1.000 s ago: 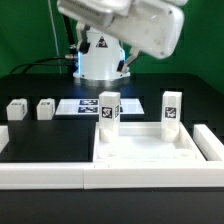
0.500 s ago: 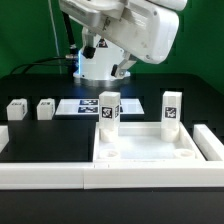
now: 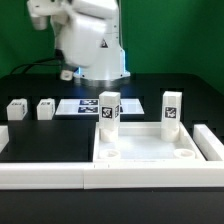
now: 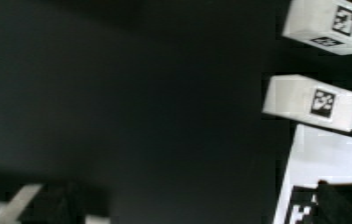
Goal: Assemble square table
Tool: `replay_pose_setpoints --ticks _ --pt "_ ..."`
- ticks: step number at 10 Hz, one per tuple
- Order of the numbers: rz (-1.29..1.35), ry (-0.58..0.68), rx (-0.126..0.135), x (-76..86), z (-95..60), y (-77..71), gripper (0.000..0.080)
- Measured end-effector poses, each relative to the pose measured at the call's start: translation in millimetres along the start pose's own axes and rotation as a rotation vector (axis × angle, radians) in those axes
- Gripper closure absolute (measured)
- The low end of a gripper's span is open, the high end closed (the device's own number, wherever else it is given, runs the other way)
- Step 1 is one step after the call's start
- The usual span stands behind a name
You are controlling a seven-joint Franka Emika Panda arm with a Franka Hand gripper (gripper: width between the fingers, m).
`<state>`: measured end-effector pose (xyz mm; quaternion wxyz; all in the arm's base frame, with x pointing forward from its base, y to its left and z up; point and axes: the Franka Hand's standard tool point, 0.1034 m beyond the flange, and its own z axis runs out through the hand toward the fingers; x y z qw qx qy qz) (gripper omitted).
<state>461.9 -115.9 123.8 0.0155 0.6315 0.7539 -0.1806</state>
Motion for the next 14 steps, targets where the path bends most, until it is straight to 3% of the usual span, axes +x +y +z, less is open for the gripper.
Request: replay_pose_setpoints --ticks 1,2,8,9,10,11,13,14 --pt "0.085 0.008 0.031 -9.5 14.5 -11.4 0.0151" --pt "0.155 0.017 0.042 -18.1 25.2 -15.8 0.0151" --pt "0.526 0.039 0.046 -12.6 30.7 -12.1 0.0151" --pt "0.687 0.048 0.062 -15.1 43.5 -8.2 0.0151" --pt "0.846 0.053 0.050 -18.5 51.8 -6.8 0.0151" --pt "1.000 0.054 0.061 -18.6 61.2 -12.6 0.0151" --pt "1.275 0.068 0.162 -14.4 70.5 -11.4 0.0151" --pt "1.296 0.074 0.146 -13.3 68.4 -6.8 0.0151"
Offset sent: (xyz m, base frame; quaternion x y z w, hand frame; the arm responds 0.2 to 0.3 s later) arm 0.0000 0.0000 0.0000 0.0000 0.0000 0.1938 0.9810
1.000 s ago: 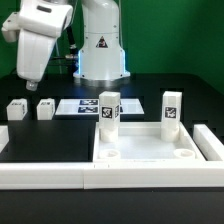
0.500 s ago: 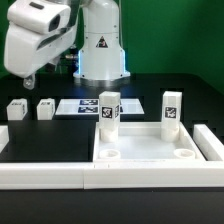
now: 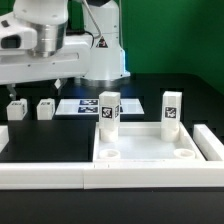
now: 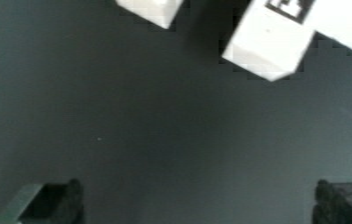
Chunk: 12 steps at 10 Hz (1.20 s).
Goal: Assemble square table
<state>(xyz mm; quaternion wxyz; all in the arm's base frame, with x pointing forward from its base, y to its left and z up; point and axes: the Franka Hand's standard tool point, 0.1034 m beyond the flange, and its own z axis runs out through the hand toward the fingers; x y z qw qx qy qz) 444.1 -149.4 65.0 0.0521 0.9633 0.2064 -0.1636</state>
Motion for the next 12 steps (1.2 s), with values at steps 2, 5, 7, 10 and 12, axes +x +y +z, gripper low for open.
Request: replay_pose_setpoints --ticks 2,5,7,10,12 --pt "0.003 -0.023 0.008 0.5 1.4 -4.5 0.0151" --pt "0.064 -0.119 0.042 -10.1 6.9 -11.3 0.0151" --pt "0.159 -0.268 0.088 -15.9 6.7 -12.5 0.0151" --pt "0.190 -0.479 0.165 -32.2 31.8 -22.1 0.0151" --pt "0.164 -0.492 0.164 -27.7 34.0 -26.0 0.0151"
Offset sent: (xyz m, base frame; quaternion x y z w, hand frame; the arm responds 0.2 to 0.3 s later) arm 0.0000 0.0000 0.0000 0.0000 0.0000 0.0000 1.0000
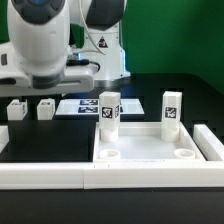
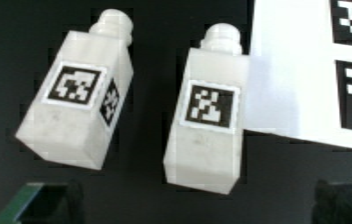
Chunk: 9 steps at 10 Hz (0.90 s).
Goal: Assemble square table
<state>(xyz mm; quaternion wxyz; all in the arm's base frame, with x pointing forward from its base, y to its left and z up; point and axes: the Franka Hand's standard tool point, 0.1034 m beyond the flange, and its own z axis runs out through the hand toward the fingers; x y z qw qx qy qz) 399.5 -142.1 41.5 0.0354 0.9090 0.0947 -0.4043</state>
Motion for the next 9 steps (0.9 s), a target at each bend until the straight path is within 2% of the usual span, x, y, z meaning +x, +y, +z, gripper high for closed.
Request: replay_pose_setpoints --ticks 3,5,6,7,8,9 --pt "-0.012 -0.002 -0.003 1.3 1.0 -1.7 0.0151" --pt "0.040 -0.029 0.006 -0.7 14.0 -2.9 0.0151" --pt "0.066 -0.061 0.033 -6.0 21.9 -7.3 0.0151" --pt "0.072 -0.073 0.042 -7.4 26.5 -6.9 0.0151" --pt "0.081 -0.090 0.069 -7.9 36.5 -10.9 0.0151" --pt "0.093 -0.115 0.110 -7.5 49.0 -19.0 0.0151"
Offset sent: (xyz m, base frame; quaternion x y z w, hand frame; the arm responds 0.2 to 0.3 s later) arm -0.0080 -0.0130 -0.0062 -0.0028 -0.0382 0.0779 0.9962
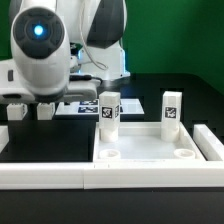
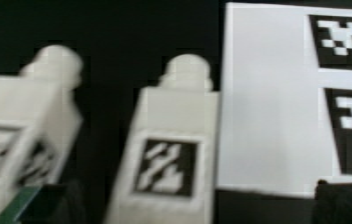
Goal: Assemble square table
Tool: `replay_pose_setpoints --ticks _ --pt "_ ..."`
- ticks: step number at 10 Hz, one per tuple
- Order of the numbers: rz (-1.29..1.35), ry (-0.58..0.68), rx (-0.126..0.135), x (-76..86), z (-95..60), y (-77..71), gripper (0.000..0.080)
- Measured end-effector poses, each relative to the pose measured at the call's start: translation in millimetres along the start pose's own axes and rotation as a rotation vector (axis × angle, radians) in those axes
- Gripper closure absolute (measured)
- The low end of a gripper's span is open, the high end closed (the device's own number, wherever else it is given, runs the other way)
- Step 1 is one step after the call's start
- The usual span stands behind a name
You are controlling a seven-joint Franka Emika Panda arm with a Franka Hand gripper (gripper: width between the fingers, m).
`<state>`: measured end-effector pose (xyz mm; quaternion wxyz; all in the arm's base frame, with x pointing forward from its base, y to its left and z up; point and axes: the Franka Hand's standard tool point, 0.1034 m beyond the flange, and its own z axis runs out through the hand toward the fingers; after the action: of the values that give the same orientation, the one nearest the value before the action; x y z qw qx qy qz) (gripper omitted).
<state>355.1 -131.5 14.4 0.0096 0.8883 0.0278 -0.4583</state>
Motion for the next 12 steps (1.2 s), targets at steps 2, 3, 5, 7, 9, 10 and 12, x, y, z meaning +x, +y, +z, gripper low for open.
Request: replay_pose_setpoints --ticks 2,3,5,7,9,10,12 --pt "-0.024 -0.005 -0.004 2.5 3.7 -4.4 0.0151" --pt "-0.031 -0.006 -0.005 2.7 3.8 -5.0 0.0164" --pt "-0.043 -0.006 -0.008 3.2 3.3 -7.0 0.0327" --pt "-0.058 -0.006 -0.010 3.6 2.8 -8.9 0.0515" --pt "-0.068 -0.006 -0.013 4.0 2.3 -10.6 0.0511" --pt "-0.074 -0.006 -0.015 4.1 2.1 -11.3 0.0511" --pt "-0.086 -0.007 -0.018 4.4 1.6 -12.7 0.0511"
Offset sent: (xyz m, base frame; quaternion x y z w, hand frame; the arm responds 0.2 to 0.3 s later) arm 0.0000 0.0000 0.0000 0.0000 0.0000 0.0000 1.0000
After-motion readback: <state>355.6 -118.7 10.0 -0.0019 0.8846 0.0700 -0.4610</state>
